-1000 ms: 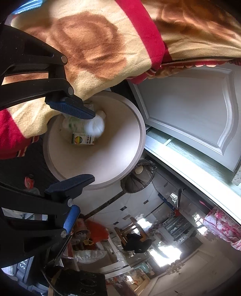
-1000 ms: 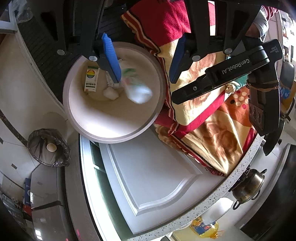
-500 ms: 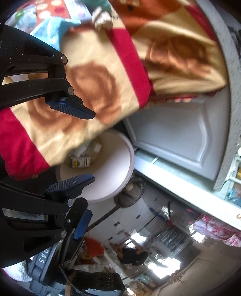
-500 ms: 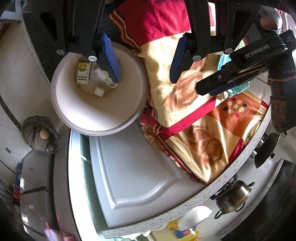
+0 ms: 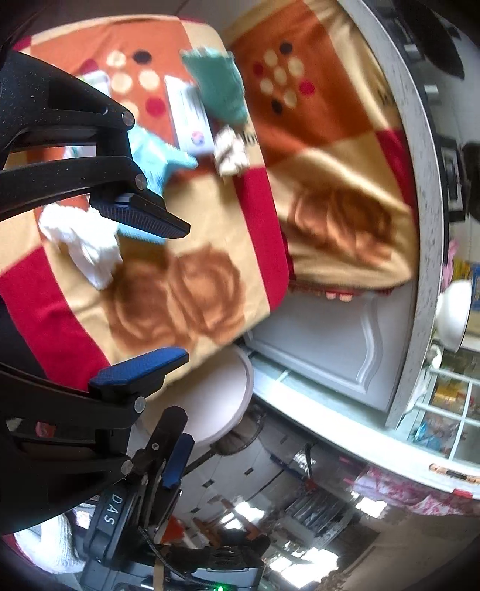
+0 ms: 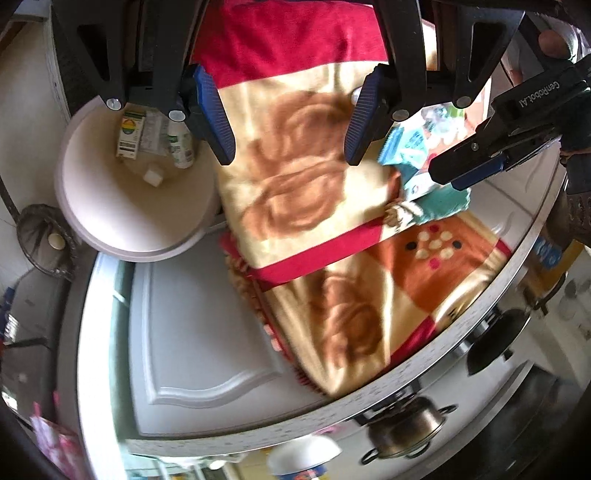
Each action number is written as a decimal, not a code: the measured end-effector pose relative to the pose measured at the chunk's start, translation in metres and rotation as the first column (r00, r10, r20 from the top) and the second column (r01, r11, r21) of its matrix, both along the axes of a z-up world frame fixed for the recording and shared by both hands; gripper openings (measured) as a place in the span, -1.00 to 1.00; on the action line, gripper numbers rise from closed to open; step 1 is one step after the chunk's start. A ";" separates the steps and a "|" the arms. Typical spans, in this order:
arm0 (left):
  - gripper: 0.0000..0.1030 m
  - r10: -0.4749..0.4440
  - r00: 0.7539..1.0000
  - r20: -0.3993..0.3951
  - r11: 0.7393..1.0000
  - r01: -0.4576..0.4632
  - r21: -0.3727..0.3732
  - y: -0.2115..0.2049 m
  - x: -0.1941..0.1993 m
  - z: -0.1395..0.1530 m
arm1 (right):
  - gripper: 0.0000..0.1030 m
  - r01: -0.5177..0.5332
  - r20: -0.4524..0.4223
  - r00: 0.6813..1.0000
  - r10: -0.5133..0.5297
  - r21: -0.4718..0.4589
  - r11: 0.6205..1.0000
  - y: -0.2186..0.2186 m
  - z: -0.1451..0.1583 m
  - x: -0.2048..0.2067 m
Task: Collect trash
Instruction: 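Move both open tools back over the remaining trash on the chair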
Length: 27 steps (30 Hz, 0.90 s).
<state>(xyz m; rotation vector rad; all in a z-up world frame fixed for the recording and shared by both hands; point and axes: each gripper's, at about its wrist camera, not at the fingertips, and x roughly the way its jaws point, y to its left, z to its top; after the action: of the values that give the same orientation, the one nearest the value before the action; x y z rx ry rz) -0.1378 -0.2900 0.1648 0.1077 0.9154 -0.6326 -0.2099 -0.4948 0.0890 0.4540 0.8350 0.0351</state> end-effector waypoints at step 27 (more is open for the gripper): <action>0.17 0.223 0.933 -0.282 0.968 -0.246 -0.049 0.231 -0.010 -0.043 | 0.28 -0.329 -0.080 0.942 0.327 -0.013 0.944 0.133 -0.026 0.029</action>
<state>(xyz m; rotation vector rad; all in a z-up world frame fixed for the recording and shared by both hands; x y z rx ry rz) -0.1474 -0.0588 0.1215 -0.1680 1.1487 -0.4675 -0.1804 -0.3615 0.0627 0.2884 0.9794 0.3170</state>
